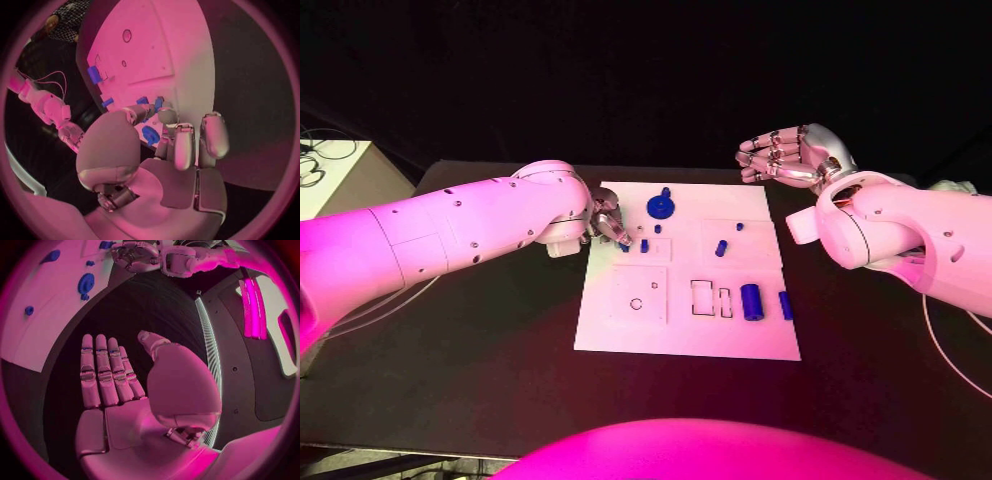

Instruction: Assemble the parts on the task board

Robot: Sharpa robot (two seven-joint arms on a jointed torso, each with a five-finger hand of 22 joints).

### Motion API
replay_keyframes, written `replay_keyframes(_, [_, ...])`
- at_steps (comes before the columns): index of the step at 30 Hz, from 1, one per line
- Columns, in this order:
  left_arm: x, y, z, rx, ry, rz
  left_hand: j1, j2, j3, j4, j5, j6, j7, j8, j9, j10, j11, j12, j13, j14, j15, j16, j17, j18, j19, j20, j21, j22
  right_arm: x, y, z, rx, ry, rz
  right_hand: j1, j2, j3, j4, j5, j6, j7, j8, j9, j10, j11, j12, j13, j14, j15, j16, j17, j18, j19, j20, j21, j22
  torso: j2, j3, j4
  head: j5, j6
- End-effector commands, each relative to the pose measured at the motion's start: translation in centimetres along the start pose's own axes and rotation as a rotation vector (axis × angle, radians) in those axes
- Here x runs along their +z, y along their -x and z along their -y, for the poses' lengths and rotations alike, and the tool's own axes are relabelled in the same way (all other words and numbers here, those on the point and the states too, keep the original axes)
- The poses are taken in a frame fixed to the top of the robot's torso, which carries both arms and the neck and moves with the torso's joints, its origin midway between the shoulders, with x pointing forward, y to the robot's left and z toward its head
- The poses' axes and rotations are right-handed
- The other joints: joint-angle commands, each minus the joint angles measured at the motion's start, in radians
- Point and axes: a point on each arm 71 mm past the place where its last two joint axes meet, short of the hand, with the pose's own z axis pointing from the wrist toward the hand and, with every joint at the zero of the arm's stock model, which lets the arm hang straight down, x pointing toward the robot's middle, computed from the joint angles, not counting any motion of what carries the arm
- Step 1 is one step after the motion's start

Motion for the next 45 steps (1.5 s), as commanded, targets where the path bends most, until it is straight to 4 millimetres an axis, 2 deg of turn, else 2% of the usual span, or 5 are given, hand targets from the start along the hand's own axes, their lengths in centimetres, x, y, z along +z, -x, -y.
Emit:
replay_keyframes(1, [0.08, -0.49, 0.03, 0.020, 0.007, -0.009, -0.001, 0.006, 0.156, -0.148, 0.005, 0.015, -0.009, 0.003, -0.002, 0.004, 0.000, 0.000, -0.001, 0.066, -0.008, 0.007, 0.094, -0.013, 0.004, 0.000, 0.006, 0.001, -0.01, -0.16, -0.05, 0.003, 0.007, -0.017, -0.002, 0.007, -0.006, 0.000, 0.003, -0.002, 0.007, -0.004, -0.002, -0.001, 0.005, -0.003, -0.001, 0.002, 0.007, -0.004, -0.001, 0.007, -0.004, 0.003, 0.002, -0.001, 0.000, -0.0003, -0.0007, 0.001, -0.002])
replay_keyframes(32, [0.04, -0.80, 0.18, 0.032, 0.004, -0.034, -0.029, 0.004, 0.135, -0.140, -0.009, 0.014, -0.014, 0.012, 0.006, 0.011, -0.003, 0.002, 0.003, 0.067, -0.009, 0.008, 0.096, -0.012, -0.001, 0.001, 0.002, -0.003, -0.02, -0.14, -0.03, 0.003, 0.006, -0.016, -0.002, 0.008, -0.006, 0.001, 0.005, -0.002, 0.007, -0.005, -0.002, -0.001, 0.005, -0.003, -0.001, 0.002, 0.007, -0.004, -0.002, 0.007, -0.004, 0.003, 0.002, -0.002, 0.000, -0.0004, 0.0001, -0.002, -0.009])
replay_keyframes(36, [0.09, -0.83, 0.18, 0.031, 0.006, -0.042, -0.083, -0.005, 0.060, -0.098, -0.026, 0.018, -0.020, 0.016, 0.008, 0.010, -0.006, 0.002, 0.005, 0.066, -0.011, 0.008, 0.095, -0.012, -0.003, 0.001, -0.002, -0.005, -0.03, -0.14, -0.01, 0.003, 0.005, -0.018, -0.003, 0.008, -0.008, 0.002, 0.007, -0.002, 0.007, -0.006, -0.002, -0.002, 0.005, -0.003, -0.001, 0.002, 0.007, -0.004, -0.005, 0.007, -0.004, 0.004, 0.002, -0.005, 0.000, -0.0003, 0.0002, -0.003, -0.009])
replay_keyframes(39, [0.14, -0.83, 0.19, 0.030, 0.008, -0.044, -0.090, 0.000, 0.027, -0.085, -0.026, 0.019, -0.023, 0.013, 0.006, 0.008, -0.009, 0.001, 0.004, 0.066, -0.014, 0.007, 0.094, -0.012, -0.003, 0.000, -0.004, -0.006, -0.03, -0.16, -0.01, 0.004, 0.004, -0.020, -0.001, 0.006, -0.010, 0.000, 0.007, -0.004, 0.008, -0.008, -0.003, -0.004, 0.006, -0.004, -0.002, 0.000, 0.008, -0.006, -0.007, 0.006, -0.006, 0.004, 0.001, -0.008, 0.000, -0.0001, 0.0000, -0.003, -0.009])
replay_keyframes(45, [0.26, -0.80, 0.14, 0.030, 0.015, -0.050, -0.124, 0.004, -0.089, -0.022, -0.032, 0.030, -0.023, 0.005, -0.002, 0.003, -0.008, 0.004, 0.012, 0.066, -0.014, 0.008, 0.095, -0.011, -0.002, -0.002, -0.008, -0.008, -0.03, -0.17, 0.00, 0.004, 0.003, -0.021, -0.001, 0.005, -0.012, 0.000, 0.006, -0.004, 0.009, -0.009, -0.003, -0.006, 0.007, -0.004, -0.002, -0.004, 0.009, -0.007, -0.010, 0.006, -0.009, 0.005, 0.000, -0.011, 0.000, -0.0005, -0.0004, -0.003, -0.009])
